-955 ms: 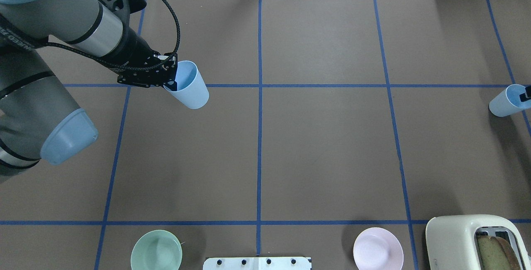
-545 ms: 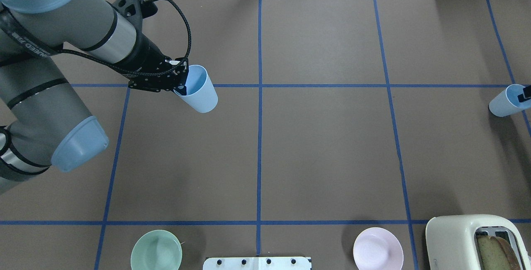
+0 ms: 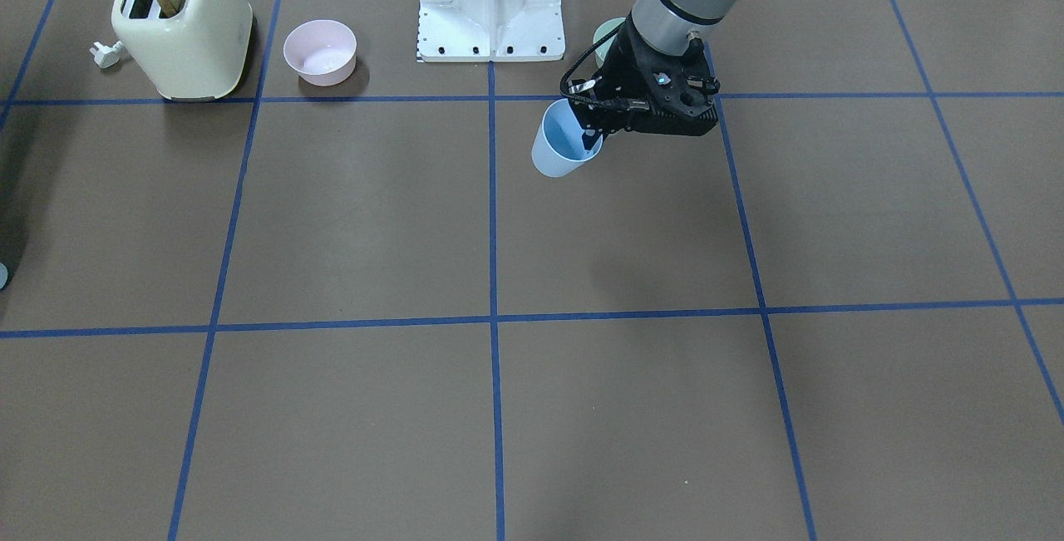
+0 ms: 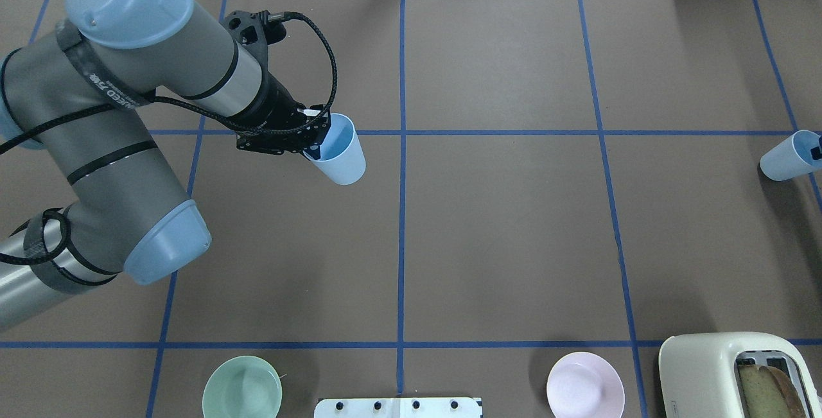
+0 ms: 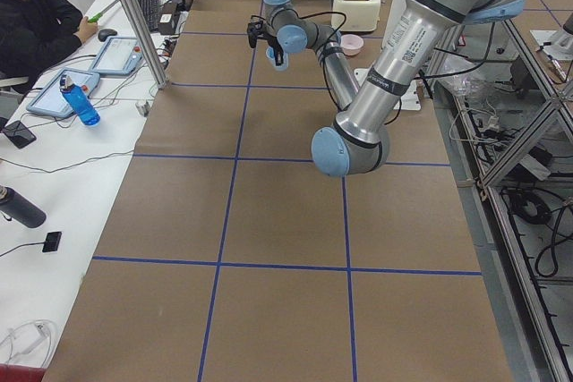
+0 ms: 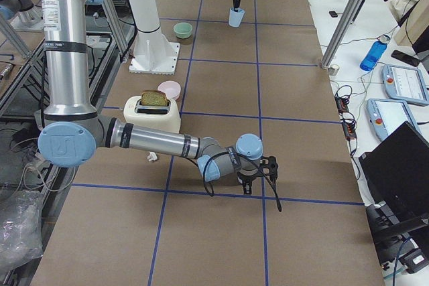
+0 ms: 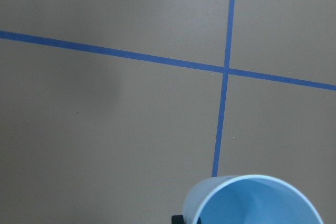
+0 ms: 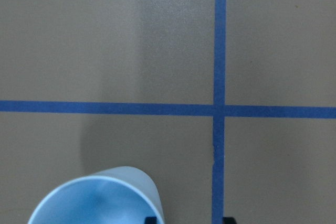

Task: Stack blue cups with both arms
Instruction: 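Carry the light-blue cup with the left gripper toward the table center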

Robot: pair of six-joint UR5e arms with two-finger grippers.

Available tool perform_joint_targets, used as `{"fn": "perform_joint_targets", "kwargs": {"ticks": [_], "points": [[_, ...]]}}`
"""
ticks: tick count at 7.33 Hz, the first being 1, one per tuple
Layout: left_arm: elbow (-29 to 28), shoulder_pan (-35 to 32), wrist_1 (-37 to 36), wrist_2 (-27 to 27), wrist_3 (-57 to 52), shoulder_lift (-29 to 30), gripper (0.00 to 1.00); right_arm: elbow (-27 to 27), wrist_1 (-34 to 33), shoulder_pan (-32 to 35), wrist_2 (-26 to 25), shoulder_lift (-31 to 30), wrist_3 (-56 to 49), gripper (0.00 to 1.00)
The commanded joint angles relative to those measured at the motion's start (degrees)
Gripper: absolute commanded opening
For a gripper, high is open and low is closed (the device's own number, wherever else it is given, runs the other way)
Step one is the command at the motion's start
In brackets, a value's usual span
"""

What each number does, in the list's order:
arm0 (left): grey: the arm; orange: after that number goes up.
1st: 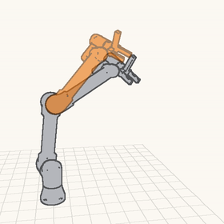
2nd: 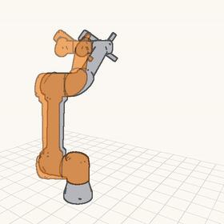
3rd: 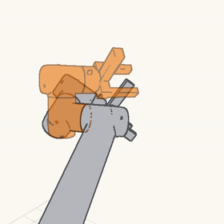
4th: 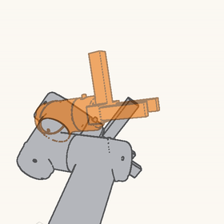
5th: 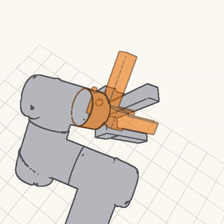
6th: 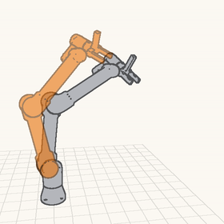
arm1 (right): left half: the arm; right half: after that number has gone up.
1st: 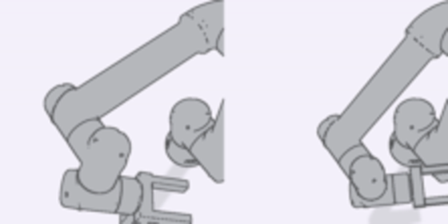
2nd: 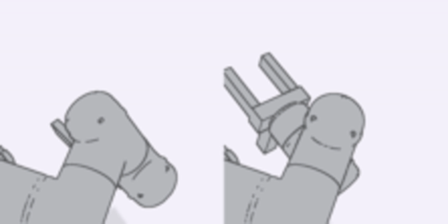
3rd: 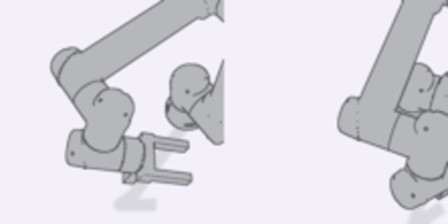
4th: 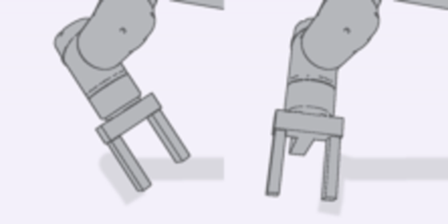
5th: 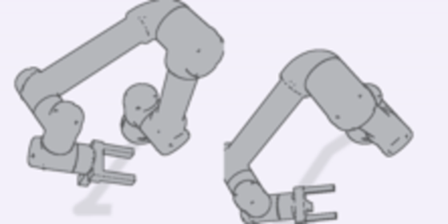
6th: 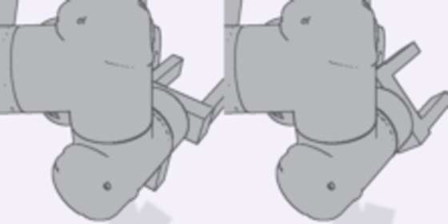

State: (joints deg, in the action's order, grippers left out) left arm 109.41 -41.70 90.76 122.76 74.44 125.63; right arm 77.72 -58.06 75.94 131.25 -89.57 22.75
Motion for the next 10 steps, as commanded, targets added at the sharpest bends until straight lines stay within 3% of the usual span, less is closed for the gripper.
{"fn": "perform_joint_targets", "kwargs": {"ticks": [1,4,6,8,10], "points": [[-2.5,0.2,0.0,-0.2,0.3,2.0,0.0,0.5,0.0,0.0,0.4,0.6,-0.8,0.0],[-8.1,4.1,0.1,-5.1,0.4,5.7,0.0,0.7,-1.4,3.1,2.9,3.1,-0.9,0.0],[-12.3,6.4,0.9,-7.8,2.3,8.0,0.0,4.4,-10.7,6.1,5.6,6.9,-0.9,0.0],[-16.4,7.9,3.3,-10.1,2.4,8.8,0.0,11.5,-25.3,6.9,5.5,13.1,-0.9,0.0],[-20.6,8.1,7.2,-10.2,2.4,9.3,0.0,14.3,-31.4,6.9,5.4,16.3,-0.9,0.0]]}}
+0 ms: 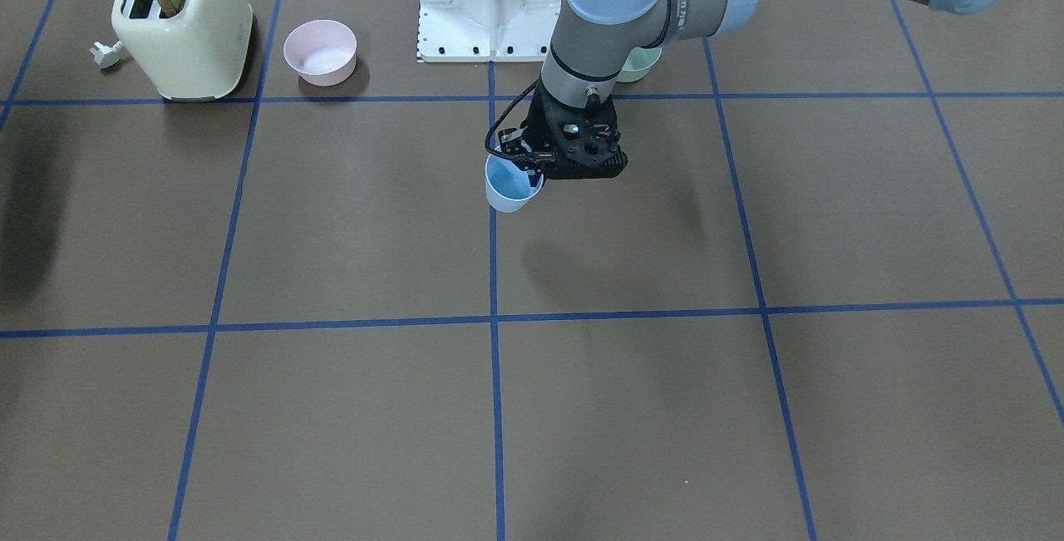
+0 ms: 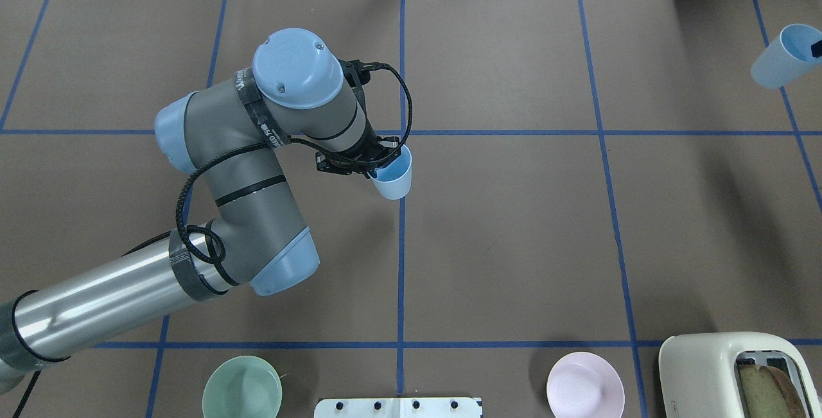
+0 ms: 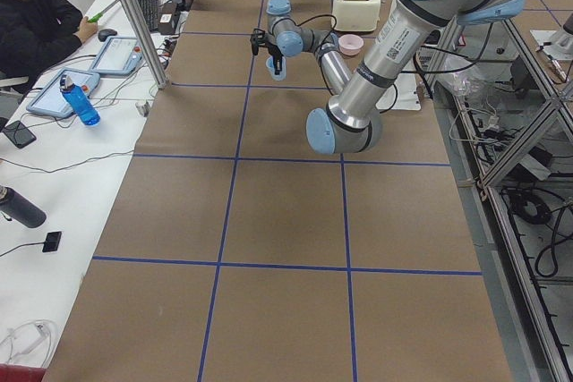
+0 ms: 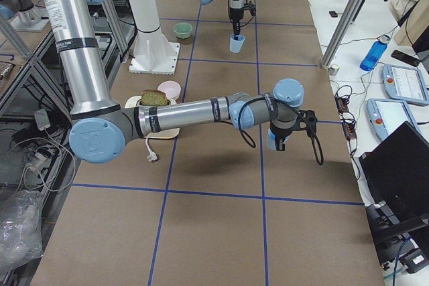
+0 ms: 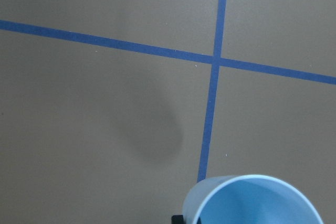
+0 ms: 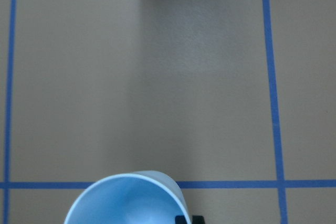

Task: Stack blue cups with both arms
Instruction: 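Lower the cup upright at the table center and open the left gripper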

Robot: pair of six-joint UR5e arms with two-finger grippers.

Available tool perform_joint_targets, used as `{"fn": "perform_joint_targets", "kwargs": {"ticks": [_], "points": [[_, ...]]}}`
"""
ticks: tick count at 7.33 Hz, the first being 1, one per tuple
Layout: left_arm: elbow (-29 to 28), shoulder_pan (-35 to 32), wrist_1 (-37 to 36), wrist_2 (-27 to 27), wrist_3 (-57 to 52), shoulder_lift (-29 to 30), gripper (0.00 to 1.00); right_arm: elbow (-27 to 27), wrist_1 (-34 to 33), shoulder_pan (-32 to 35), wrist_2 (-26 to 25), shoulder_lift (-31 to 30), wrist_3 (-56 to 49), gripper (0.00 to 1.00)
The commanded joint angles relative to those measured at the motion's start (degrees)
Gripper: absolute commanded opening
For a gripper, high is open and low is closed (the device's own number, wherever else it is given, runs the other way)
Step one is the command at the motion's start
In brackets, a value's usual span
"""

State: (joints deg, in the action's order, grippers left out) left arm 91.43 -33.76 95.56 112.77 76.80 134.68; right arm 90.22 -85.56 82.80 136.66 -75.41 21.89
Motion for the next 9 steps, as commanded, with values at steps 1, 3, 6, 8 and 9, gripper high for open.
{"fn": "perform_joint_targets", "kwargs": {"ticks": [1,3,6,8,9], "points": [[-4.8,0.3,3.9,-0.4,0.0,0.8,0.0,2.1,-5.7,0.1,-0.1,3.4,0.1,0.0],[-5.5,2.2,4.4,-3.1,0.1,1.4,0.0,2.4,-6.4,0.1,-0.3,3.8,0.2,0.0],[-6.0,3.6,4.5,-4.9,0.6,1.4,0.0,2.7,-6.4,0.1,0.0,3.8,0.7,0.0],[-6.3,4.0,4.5,-5.0,0.6,1.4,0.0,2.7,-6.3,0.1,-0.1,3.8,1.0,0.0],[-6.5,4.0,5.2,-5.0,0.7,1.4,0.0,2.7,-6.3,0.0,-0.2,3.8,1.0,0.0]]}}
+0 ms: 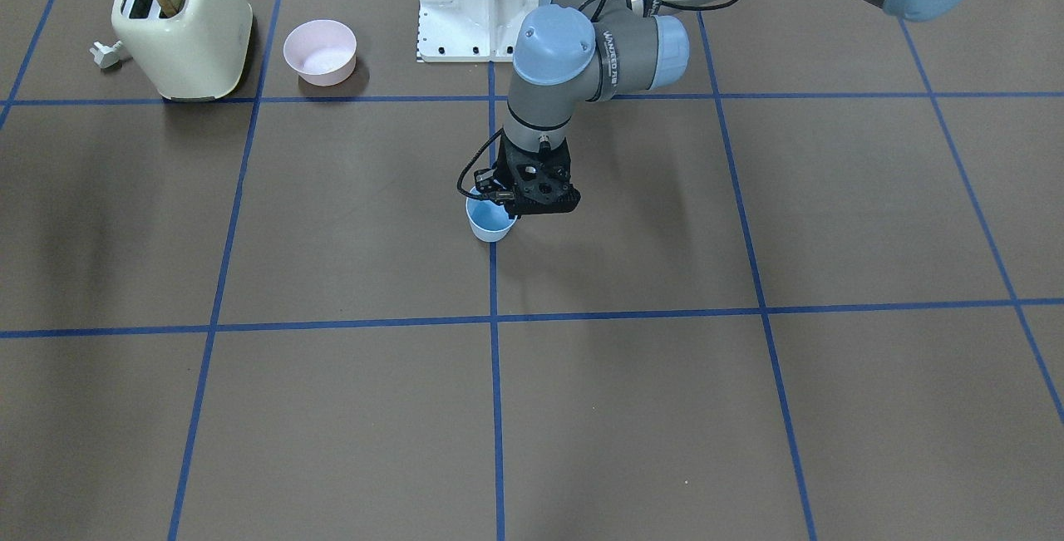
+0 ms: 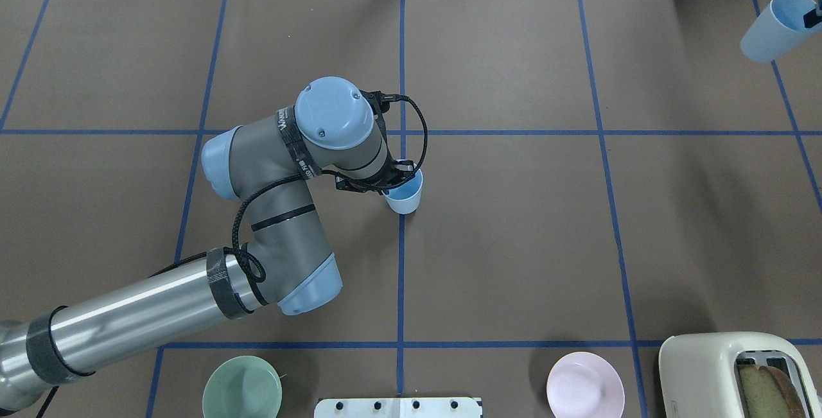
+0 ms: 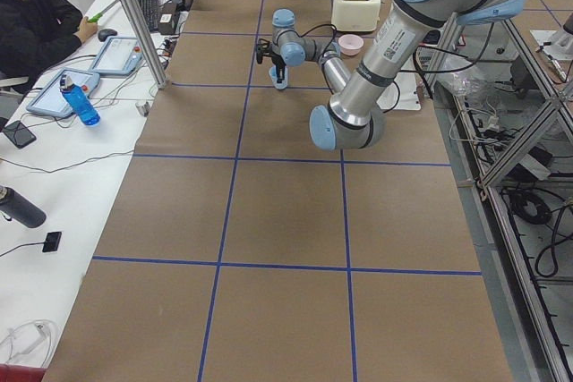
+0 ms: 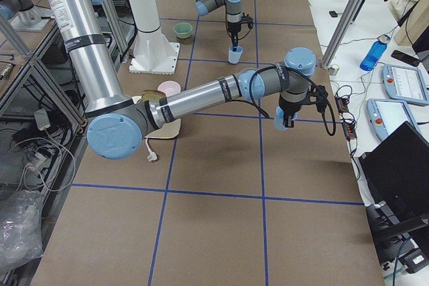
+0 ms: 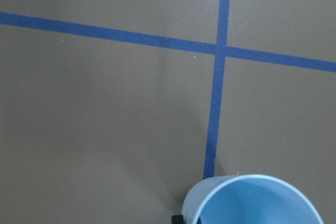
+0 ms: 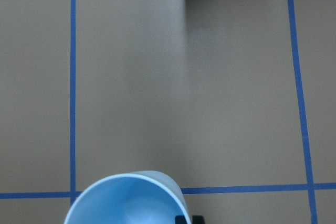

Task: Stack blue cups with both arms
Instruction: 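Lower the cup upright at the table center and open the left gripper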

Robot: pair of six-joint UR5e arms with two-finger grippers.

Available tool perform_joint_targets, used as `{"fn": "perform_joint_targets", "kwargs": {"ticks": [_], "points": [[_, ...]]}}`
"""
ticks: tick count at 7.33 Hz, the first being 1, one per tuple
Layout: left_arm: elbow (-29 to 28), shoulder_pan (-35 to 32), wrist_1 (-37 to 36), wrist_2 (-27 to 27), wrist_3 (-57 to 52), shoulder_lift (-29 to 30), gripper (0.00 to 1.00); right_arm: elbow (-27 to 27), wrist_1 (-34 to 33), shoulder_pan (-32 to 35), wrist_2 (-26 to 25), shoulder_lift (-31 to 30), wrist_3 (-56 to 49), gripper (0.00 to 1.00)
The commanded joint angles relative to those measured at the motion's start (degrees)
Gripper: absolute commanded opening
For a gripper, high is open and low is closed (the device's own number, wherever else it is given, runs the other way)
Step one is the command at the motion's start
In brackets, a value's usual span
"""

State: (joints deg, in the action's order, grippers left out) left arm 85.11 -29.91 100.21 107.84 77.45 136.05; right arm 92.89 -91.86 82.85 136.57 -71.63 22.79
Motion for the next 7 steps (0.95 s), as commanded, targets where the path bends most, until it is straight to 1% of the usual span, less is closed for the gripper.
{"fn": "perform_joint_targets", "kwargs": {"ticks": [1,2,3,4,5,6,7], "points": [[-0.8,0.3,1.8,-0.1,0.0,-0.1,0.0,-0.1,0.0,0.0,0.0,0.0,0.2,0.0],[-1.2,0.3,3.5,-0.1,-0.3,-0.3,0.32,0.0,0.1,-0.1,0.0,0.0,0.2,0.0],[-1.1,0.4,4.6,0.0,-0.5,-0.7,0.71,0.0,0.1,-0.1,0.0,0.0,0.2,0.0],[-1.0,0.4,4.7,0.0,-0.7,-0.6,0.87,0.0,0.1,-0.1,-0.1,0.0,0.2,0.0],[-0.7,0.3,4.7,0.0,-1.6,-0.7,0.97,0.1,0.0,-0.1,0.0,0.1,0.3,0.0],[1.2,-0.1,4.1,0.4,-3.2,-0.8,0.97,0.3,0.0,-0.2,0.0,1.4,2.7,0.0],[4.5,-2.8,2.4,2.3,-3.8,-1.5,0.97,3.6,-0.1,-2.2,0.1,1.7,8.0,0.0]]}}
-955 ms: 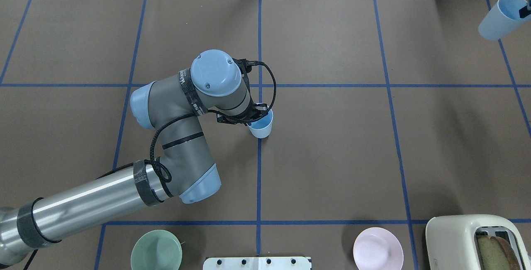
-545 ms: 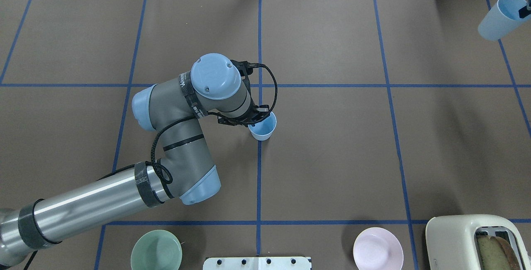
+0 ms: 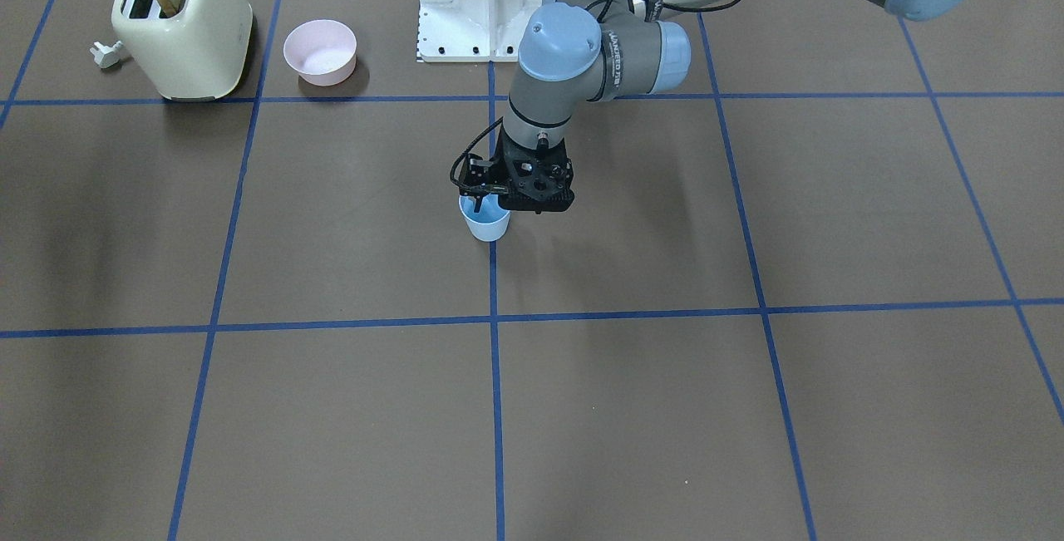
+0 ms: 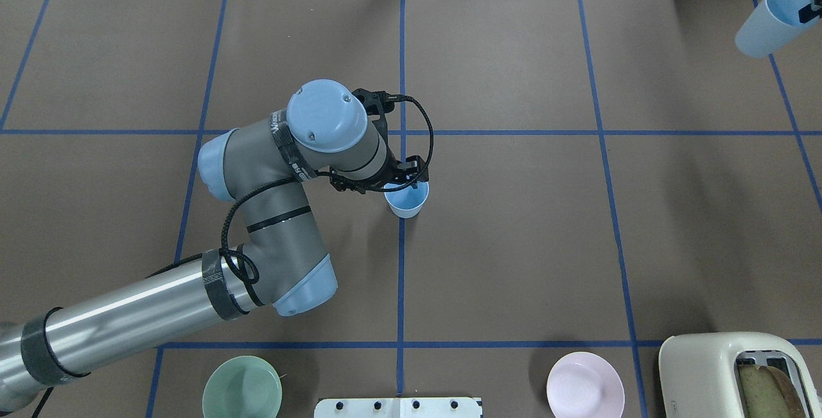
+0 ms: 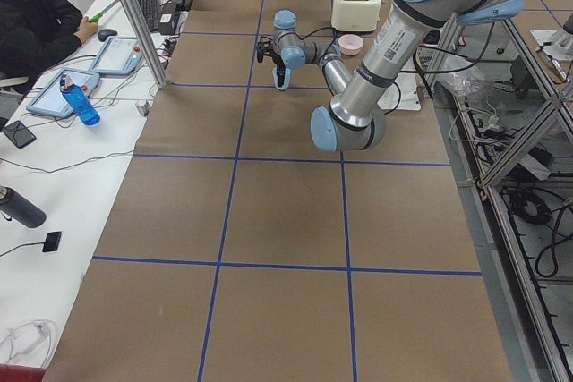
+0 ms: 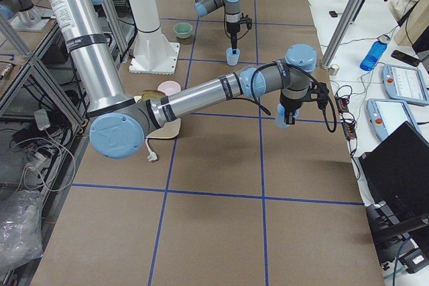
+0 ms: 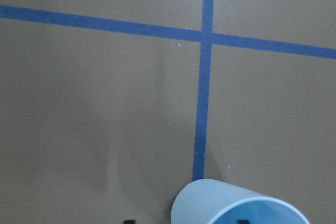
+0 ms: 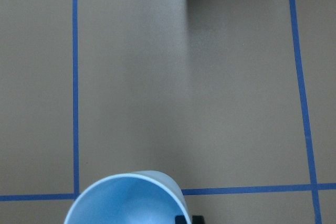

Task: Stack blue cups with both arms
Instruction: 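Withdraw the left arm while the right gripper grasps the other light-blue cup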

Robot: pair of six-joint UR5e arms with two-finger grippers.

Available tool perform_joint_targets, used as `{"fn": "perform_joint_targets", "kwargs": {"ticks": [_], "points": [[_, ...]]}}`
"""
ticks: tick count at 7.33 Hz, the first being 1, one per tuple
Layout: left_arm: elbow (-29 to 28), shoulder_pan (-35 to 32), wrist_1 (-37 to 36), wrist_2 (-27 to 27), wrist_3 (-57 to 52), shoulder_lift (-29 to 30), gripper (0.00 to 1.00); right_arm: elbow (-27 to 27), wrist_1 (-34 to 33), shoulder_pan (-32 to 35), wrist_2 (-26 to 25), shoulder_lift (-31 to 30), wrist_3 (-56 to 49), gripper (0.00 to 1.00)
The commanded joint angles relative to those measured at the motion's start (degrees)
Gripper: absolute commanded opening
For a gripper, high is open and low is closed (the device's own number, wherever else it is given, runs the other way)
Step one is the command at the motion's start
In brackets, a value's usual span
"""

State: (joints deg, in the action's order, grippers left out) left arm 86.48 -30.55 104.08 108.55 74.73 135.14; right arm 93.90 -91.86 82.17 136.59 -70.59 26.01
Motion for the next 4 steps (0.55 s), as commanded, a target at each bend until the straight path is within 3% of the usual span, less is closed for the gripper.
{"fn": "perform_joint_targets", "kwargs": {"ticks": [1,2,4], "points": [[9.1,-6.7,-5.9,8.0,-6.0,-3.4,0.98,6.2,-0.1,-4.4,-0.3,0.5,11.5,0.0],[14.7,-12.0,-10.3,12.6,-11.8,-6.9,0.98,9.0,-0.1,-7.8,-1.1,0.7,17.4,0.0],[17.7,-23.6,-12.1,20.9,-26.5,-13.2,0.98,14.1,-0.3,-16.6,-6.3,2.8,30.9,0.0]]}}
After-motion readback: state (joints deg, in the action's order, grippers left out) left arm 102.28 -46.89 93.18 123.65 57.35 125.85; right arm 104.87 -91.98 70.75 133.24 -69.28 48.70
